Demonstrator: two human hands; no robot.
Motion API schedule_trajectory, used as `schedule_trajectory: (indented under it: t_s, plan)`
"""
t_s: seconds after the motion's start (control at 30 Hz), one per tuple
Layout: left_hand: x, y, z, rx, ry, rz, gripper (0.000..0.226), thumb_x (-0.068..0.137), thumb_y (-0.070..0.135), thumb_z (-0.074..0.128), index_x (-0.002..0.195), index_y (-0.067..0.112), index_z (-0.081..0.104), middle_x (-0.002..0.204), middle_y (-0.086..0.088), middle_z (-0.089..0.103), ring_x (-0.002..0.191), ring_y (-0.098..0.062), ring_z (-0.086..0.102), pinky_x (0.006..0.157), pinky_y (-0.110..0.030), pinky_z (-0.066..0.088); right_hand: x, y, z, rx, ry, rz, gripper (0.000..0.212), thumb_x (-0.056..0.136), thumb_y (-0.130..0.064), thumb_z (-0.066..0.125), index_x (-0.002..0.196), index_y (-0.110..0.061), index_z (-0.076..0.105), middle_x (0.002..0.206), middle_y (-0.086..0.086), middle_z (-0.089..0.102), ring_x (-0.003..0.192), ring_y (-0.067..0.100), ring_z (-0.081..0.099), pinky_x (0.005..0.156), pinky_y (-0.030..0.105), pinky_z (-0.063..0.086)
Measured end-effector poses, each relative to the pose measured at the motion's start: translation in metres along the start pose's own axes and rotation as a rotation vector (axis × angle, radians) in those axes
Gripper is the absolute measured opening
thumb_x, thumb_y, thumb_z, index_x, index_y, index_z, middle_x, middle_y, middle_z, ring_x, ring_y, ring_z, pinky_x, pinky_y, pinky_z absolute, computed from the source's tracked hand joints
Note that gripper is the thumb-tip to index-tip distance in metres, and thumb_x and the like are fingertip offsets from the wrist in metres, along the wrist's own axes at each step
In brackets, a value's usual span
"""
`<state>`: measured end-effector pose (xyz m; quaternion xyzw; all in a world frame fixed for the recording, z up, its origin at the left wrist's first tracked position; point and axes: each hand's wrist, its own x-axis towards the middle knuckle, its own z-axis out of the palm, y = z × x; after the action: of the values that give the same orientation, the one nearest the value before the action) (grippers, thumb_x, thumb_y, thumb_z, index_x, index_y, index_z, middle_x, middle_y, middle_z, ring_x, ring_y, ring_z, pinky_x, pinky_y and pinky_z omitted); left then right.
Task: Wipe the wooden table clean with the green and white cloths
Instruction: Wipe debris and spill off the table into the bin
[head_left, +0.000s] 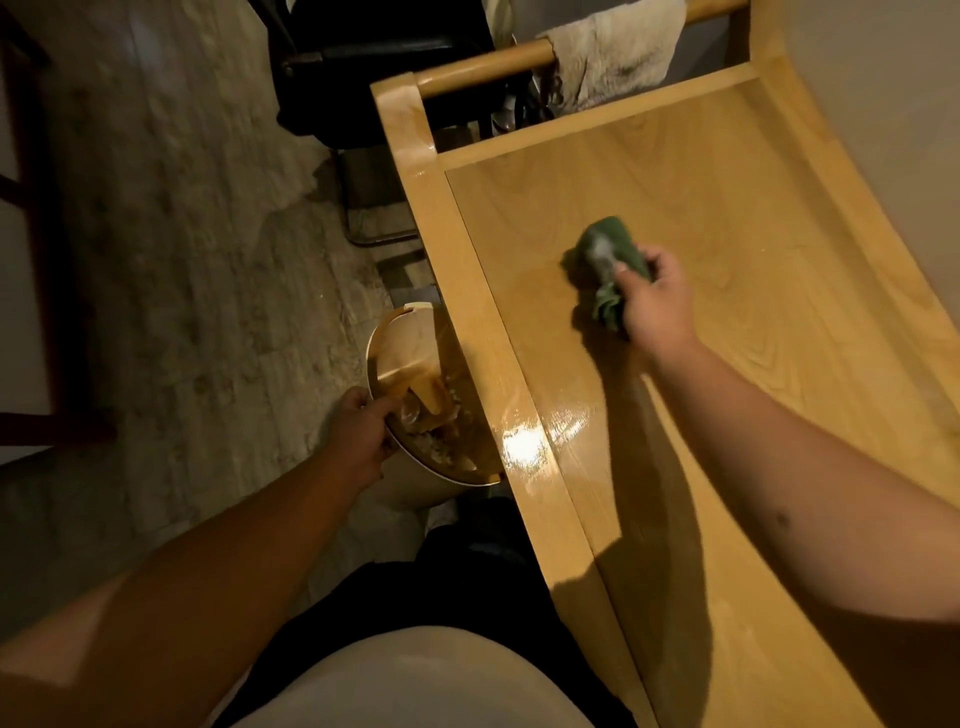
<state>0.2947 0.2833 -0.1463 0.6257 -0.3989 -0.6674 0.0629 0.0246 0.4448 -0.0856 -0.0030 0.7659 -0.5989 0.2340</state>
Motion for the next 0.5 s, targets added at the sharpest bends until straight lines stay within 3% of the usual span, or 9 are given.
schedule_trajectory:
  t_s: [0.07,0.17,0.27,0.37,0.5]
  plan:
    - [0.005,0.006,0.001,0.007,0.02,0.005,0.019,0.089,0.009,0.064,0.083,0.019,0.049,0.073,-0.003,0.056,0.049,-0.009,0.053,0.044,-0.025,0.048,0.043,0.001,-0.021,-0.178,0.124,-0.049,0.013,0.095,-0.015,0.056,0.104,-0.021,0.05,0.098,0.007,0.063,0.085,0.022,0.063,0.08,0.046,0.056]
    - [0.013,0.009,0.0,0.015,0.032,0.015,0.026,0.089,0.012,0.066,0.077,0.02,0.046,0.072,-0.004,0.055,0.054,-0.012,0.051,0.052,-0.028,0.047,0.082,0.015,-0.041,-0.458,0.244,-0.044,0.024,0.092,-0.024,0.051,0.116,-0.02,0.048,0.114,0.01,0.052,0.111,0.031,0.052,0.1,0.046,0.042]
    - [0.021,0.009,-0.003,0.012,0.026,0.011,0.027,0.089,0.01,0.067,0.073,0.022,0.047,0.067,-0.001,0.059,0.055,-0.014,0.055,0.053,-0.028,0.046,0.09,0.027,-0.025,-0.739,0.318,-0.14,0.041,0.092,-0.023,0.053,0.132,-0.017,0.045,0.13,0.011,0.052,0.124,0.035,0.045,0.104,0.049,0.034]
    - [0.028,0.011,-0.005,-0.028,0.036,-0.003,0.029,0.09,0.006,0.064,0.073,0.022,0.048,0.057,0.005,0.062,0.046,-0.008,0.059,0.042,-0.022,0.045,0.101,0.024,0.004,-0.945,0.251,-0.293,0.061,0.093,-0.021,0.055,0.149,-0.017,0.03,0.155,0.01,0.035,0.135,0.036,0.037,0.11,0.05,0.032]
    - [0.036,0.012,-0.008,-0.036,0.065,-0.02,0.019,0.091,0.007,0.063,0.083,0.021,0.052,0.082,-0.004,0.065,0.065,-0.016,0.061,0.049,-0.026,0.048,0.128,0.012,0.03,-1.098,0.052,-0.399,0.063,0.096,-0.026,0.048,0.154,-0.02,0.024,0.162,0.012,0.021,0.141,0.041,0.029,0.113,0.051,0.028]
